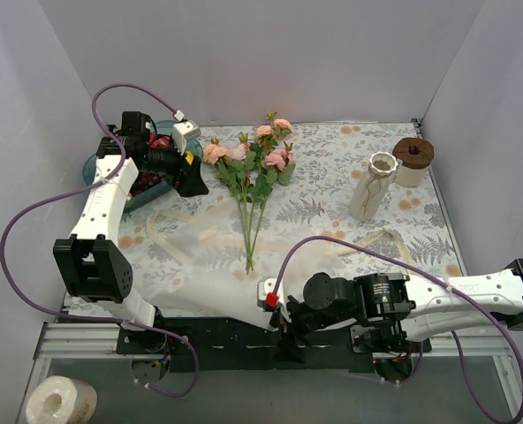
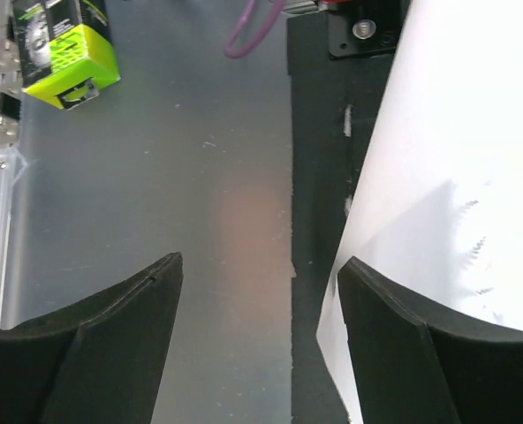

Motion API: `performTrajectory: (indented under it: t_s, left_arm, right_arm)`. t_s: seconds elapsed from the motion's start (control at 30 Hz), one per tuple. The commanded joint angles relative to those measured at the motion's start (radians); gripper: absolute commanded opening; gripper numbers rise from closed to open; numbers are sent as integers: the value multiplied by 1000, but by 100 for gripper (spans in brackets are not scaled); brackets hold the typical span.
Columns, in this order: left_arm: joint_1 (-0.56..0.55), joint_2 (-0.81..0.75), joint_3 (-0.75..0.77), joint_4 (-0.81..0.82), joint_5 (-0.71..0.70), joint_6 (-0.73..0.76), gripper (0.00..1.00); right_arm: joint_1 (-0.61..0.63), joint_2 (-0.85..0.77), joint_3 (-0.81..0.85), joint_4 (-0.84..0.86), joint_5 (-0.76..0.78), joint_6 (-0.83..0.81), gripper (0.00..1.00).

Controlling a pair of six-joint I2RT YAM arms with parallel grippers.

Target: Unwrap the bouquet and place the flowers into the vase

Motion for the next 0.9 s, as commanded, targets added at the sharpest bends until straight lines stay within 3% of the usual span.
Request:
performTrajectory:
  t_s: [0.0,0.17,0.27,0.37,0.4,0.47,0.5,0.57,0.6,0.63,0.7,0.77,0.87]
  left_arm:
    - [-11,-79,-24,-64,7,69,98]
    - [-19,-99,-55,-153,33,186,98]
    - [-19,-144,-86,-112,47,172,98]
    - [-19,-158,-96,-69,56,139,98]
    - [-19,-157,-89,-69,88,129,98]
    - [-19,-148,-80,-69,118,94,98]
    - [-19,-131,-72,-69,133,73,98]
    - [-19,-103,-41,-97,145,69,98]
    - [-19,-58,-34,-135,151,72,98]
    - [-19,-31,-11,-164,168,91,98]
    - [-19,36,20,-272,187,158,98]
    - [-19,149,84,-320,184,158,98]
    - [4,202,121,-266,133,1,98]
  right_arm:
    - [41,-28,45,3,40,51,79]
    - [41,-71,48,12,20,59,80]
    - [41,-105,61,-6,41,47,79]
    - [41,-150,101,-51,219,19,79]
    - [36,-165,112,-69,361,13,79]
    - [13,-159,153,-95,498,13,88]
    - [-40,-125,173,-109,577,13,88]
    - [-133,-66,238,-167,586,16,82]
    - [-262,11,255,-184,542,30,76]
    - [-327,49,275,-224,522,47,62]
    - [-493,158,327,-236,439,64,56]
    - [-586,233,385,-221,387,79,66]
    - [-730,413,472,-252,409,172,78]
